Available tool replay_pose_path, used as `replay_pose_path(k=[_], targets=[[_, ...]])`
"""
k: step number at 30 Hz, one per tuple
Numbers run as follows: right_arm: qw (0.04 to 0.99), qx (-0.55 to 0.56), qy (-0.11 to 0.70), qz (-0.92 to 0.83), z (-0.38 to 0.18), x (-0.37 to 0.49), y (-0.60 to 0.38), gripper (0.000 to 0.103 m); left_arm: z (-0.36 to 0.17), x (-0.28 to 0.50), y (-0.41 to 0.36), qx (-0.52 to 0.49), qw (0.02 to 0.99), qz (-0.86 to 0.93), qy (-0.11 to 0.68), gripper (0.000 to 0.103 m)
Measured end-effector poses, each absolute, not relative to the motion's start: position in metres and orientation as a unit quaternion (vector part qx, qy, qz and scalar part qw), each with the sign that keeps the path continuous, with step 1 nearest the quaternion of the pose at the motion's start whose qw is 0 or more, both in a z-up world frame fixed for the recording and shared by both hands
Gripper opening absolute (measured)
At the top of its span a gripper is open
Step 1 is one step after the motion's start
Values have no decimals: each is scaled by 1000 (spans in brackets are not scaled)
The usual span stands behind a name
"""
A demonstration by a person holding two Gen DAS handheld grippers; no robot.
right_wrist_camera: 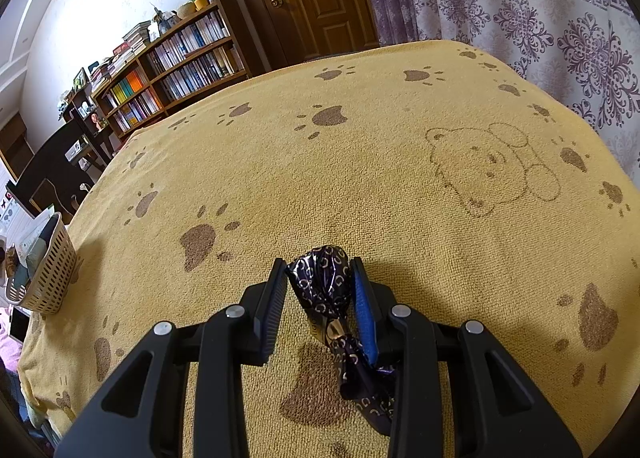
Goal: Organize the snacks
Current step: 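Carry the clear packet into the basket and open the left gripper, then carry the purple candy into the basket and open the right gripper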
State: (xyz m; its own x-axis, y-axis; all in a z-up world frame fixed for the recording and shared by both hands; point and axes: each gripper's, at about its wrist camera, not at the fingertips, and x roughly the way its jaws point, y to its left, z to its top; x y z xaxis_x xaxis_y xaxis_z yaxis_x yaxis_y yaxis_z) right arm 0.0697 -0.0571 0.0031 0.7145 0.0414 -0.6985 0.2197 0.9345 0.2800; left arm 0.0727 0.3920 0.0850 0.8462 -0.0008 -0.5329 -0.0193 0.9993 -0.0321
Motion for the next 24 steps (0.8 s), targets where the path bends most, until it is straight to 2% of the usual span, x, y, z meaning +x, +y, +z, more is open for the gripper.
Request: replay_pose_path(k=[4,9,13,17,22,24], targets=[[909,174,375,-49,3,69,-57,33,77,78,404,-29,958,9,284,32],[910,175,374,-49,3,70,-58,33,80,70,402,-21,962,5,273,54],[911,173,370,-50,6,69,-60,33,88,57,407,-12,967,2,256,57],[913,174,366,-43,10,70,-61,33,92,41,417,-5,969,9,245,64],[910,202,361,-5,17,72,-51,33,90,26,423,13,971,7,241,65],[914,200,354,14,25,73,-39,33,89,22,424,20,971,7,240,71]])
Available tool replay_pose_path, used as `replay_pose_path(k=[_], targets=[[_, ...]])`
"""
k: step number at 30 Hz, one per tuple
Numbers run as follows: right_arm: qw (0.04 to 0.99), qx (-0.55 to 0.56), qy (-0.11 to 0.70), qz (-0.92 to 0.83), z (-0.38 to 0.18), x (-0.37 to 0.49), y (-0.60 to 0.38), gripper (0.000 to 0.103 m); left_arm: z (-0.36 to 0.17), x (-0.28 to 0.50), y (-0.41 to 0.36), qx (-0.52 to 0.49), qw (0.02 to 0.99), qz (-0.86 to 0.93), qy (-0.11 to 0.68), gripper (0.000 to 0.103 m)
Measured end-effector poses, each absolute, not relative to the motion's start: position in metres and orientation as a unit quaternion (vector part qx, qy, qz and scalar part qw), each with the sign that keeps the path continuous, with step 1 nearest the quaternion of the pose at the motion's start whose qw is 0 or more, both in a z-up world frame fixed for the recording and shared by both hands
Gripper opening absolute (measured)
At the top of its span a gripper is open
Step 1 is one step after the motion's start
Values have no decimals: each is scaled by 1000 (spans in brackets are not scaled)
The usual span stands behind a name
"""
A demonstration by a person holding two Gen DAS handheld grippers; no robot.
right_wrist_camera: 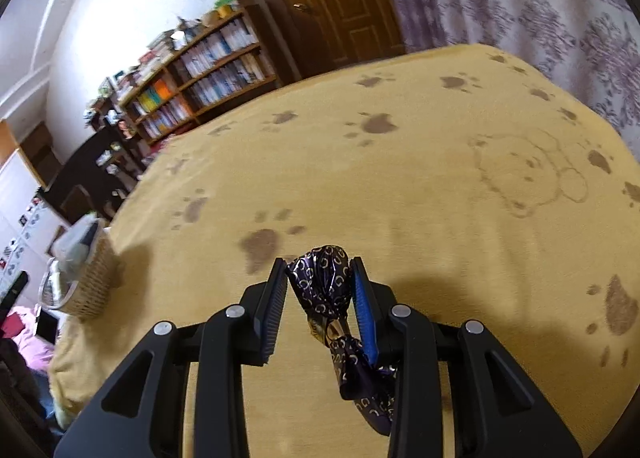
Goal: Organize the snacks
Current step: 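Carry the purple candy into the basket and open the right gripper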
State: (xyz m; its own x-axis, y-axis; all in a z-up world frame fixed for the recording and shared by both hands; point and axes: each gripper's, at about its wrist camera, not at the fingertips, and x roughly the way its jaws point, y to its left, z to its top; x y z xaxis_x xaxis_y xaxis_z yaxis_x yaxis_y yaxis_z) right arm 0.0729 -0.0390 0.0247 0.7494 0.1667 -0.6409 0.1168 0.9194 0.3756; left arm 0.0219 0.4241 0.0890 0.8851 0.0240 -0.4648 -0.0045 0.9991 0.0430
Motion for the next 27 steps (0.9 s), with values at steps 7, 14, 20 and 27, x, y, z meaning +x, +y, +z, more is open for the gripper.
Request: replay_pose_path(k=[7,14,20,27], targets=[[925,151,335,100,66,85,35,33,82,8,427,32,973,-2,230,87],[917,91,331,205,101,96,138,33,69,1,447,15,973,9,231,88],[900,55,335,274,118,104,216,33,66,-1,468,-23,973,22,229,88],[882,27,350,314,127,124,284,33,57,1,475,-41,971,20,233,88]])
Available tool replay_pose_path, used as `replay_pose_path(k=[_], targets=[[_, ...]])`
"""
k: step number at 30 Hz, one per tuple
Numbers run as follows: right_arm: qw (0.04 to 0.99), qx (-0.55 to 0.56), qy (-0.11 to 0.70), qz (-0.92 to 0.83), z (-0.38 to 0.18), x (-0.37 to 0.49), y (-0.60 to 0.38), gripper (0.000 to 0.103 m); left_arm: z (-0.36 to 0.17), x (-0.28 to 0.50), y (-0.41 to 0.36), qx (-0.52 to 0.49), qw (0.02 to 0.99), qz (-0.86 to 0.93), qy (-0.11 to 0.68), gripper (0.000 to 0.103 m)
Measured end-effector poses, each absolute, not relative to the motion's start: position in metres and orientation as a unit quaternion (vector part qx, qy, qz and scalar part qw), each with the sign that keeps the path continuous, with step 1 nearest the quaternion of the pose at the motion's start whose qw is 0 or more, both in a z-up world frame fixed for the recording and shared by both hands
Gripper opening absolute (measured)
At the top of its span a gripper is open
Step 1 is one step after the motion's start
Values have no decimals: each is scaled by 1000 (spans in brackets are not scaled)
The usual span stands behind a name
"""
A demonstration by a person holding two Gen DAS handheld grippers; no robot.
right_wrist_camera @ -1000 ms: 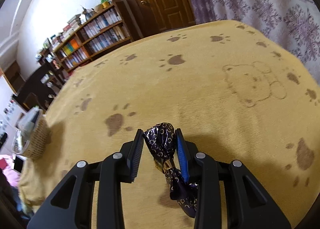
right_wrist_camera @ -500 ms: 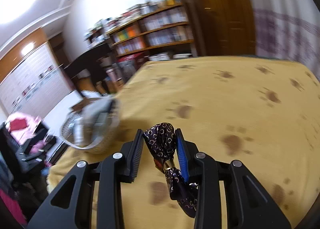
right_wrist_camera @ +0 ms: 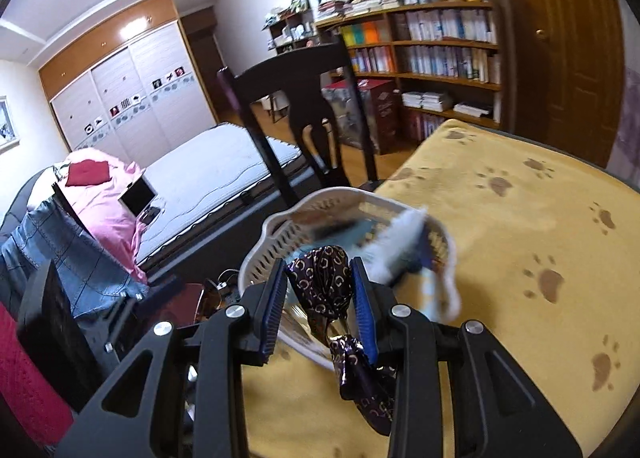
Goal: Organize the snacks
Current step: 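Carry the purple candy into the basket and open the right gripper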
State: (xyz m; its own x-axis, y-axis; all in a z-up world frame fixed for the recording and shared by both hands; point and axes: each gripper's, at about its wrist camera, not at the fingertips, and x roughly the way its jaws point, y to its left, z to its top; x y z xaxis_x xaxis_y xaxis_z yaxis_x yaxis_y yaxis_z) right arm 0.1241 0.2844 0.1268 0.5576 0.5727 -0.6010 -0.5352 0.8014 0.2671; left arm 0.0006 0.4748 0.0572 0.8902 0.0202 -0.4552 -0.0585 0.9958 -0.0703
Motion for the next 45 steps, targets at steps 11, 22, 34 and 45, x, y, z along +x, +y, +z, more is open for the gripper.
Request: replay_pose_path(k=[11,22,34,45], targets=[[864,44,383,323,116,160,331,34,50,5,489,-78,967,25,241,92],[876,38,370,307,113,151,314,34,50,4,487,-68,968,32,238,93],[892,-84,345,278,97,130,344,34,48,3,485,-65,969,36,235,99],[899,-58,332,281,107,122,326,35,49,1,479,-48,970,49,234,100]])
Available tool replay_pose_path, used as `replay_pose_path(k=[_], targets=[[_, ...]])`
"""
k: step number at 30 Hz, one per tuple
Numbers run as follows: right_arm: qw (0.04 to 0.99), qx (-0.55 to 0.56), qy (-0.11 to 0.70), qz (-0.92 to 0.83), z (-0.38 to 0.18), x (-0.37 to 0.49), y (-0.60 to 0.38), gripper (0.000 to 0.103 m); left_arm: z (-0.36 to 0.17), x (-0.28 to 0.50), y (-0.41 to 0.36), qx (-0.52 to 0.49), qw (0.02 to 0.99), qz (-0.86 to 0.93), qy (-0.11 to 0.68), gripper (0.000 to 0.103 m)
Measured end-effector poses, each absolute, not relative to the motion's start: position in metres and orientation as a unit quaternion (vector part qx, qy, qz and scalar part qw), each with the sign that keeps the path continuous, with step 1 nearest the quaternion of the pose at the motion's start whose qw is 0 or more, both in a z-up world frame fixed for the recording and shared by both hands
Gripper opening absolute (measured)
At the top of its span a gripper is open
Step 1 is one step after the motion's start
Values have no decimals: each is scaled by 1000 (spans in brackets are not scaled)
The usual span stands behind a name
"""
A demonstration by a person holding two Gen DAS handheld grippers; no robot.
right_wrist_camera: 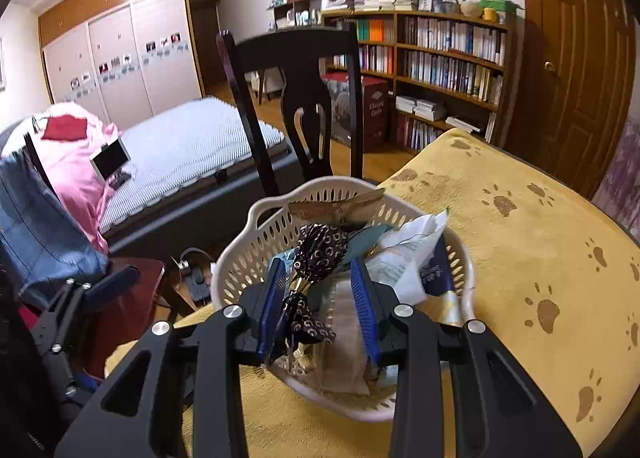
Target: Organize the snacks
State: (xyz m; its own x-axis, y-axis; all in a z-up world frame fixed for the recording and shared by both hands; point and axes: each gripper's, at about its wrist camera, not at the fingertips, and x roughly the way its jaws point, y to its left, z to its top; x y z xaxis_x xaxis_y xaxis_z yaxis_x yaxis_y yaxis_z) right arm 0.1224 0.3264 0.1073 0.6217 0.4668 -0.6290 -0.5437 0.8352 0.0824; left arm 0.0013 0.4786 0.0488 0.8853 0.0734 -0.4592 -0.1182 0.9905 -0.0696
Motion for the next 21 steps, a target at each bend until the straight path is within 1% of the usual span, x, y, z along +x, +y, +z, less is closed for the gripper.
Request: replay_pose_path(k=[3,8,10,11,12,13,16,17,19,21], targets=[[905,-34,322,277,112,114,309,41,50,1,478,-42,970,54,234,100],[908,-20,329,257,101,100,281,41,49,1,472,-28,969,65,237,100],[911,-19,333,244,94,95,272,44,50,0,469,-19,969,69,237,100],[912,-19,334,239,92,94,268,46,50,0,467,-11,969,72,236,100],[913,-18,334,234,90,91,264,54,50,0,465,-6,969,73,236,100],[915,-20,332,227,88,89,260,59,50,0,463,0,969,74,236,100],[921,-26,324,216,87,81,254,67,50,0,457,15,968,76,238,100],[922,-27,322,215,87,80,253,68,50,0,455,19,968,77,238,100],[924,-31,318,211,86,76,251,76,50,1,452,26,967,79,239,100],[927,-36,313,203,84,71,249,78,51,0,452,28,967,79,239,100]])
